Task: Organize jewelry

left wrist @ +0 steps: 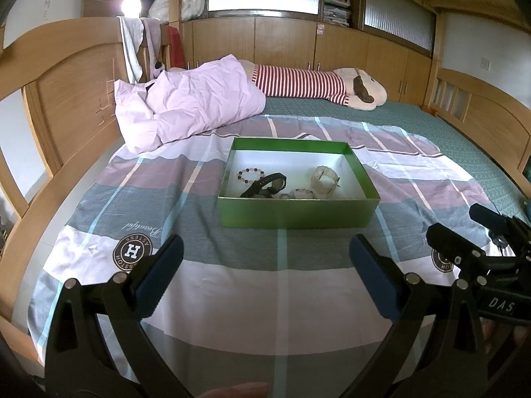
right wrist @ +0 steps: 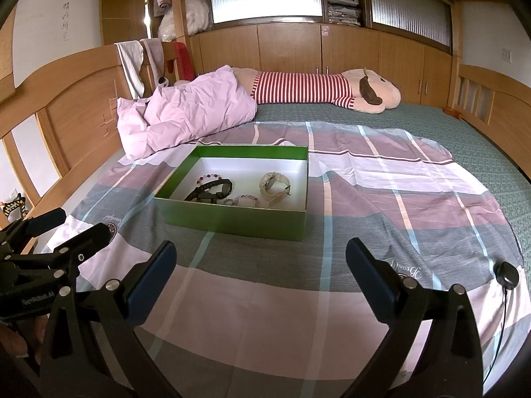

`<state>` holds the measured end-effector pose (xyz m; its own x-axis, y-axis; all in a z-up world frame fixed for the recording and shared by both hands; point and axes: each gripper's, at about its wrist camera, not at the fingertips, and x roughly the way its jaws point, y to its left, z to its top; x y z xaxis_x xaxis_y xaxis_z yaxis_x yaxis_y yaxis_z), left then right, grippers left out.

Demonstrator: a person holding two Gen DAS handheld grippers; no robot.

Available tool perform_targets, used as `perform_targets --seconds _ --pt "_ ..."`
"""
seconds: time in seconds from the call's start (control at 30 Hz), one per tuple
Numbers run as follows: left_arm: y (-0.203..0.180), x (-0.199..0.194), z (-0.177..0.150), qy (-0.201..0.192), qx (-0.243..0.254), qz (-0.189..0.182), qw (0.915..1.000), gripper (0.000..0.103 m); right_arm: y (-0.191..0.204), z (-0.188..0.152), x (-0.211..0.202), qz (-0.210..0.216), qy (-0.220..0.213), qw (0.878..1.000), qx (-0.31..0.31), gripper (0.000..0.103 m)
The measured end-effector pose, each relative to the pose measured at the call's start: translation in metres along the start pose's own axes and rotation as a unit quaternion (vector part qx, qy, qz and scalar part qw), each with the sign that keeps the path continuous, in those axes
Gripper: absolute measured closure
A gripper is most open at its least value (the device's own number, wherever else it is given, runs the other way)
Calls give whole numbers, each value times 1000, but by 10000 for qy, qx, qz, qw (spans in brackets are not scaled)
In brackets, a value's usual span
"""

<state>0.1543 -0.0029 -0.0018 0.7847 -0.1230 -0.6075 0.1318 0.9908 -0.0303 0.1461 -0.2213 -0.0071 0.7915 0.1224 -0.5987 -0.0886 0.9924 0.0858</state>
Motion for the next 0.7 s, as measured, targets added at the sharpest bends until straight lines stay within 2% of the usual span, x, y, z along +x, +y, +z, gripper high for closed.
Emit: perform_targets --seconds 0.7 --pt "0 2 -4 29 -19 14 10000 4 1 0 0 1 -1 10000 -4 3"
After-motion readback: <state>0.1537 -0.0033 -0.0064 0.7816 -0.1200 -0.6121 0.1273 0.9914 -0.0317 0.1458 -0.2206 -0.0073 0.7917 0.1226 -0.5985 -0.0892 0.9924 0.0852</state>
